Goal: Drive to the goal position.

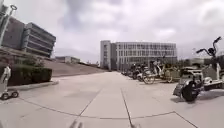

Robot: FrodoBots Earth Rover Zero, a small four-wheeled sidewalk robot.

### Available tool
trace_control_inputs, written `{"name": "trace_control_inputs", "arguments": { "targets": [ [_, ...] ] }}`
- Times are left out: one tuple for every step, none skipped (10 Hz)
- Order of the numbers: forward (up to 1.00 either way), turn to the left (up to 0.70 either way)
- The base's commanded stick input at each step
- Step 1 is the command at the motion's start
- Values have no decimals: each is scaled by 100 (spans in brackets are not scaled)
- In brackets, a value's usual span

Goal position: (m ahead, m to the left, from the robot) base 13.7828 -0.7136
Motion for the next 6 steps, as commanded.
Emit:
{"name": "trace_control_inputs", "arguments": {
  "targets": [
    [70, 0],
    [70, 0],
    [70, 0],
    [70, 0],
    [70, 0],
    [70, 0]
  ]
}}
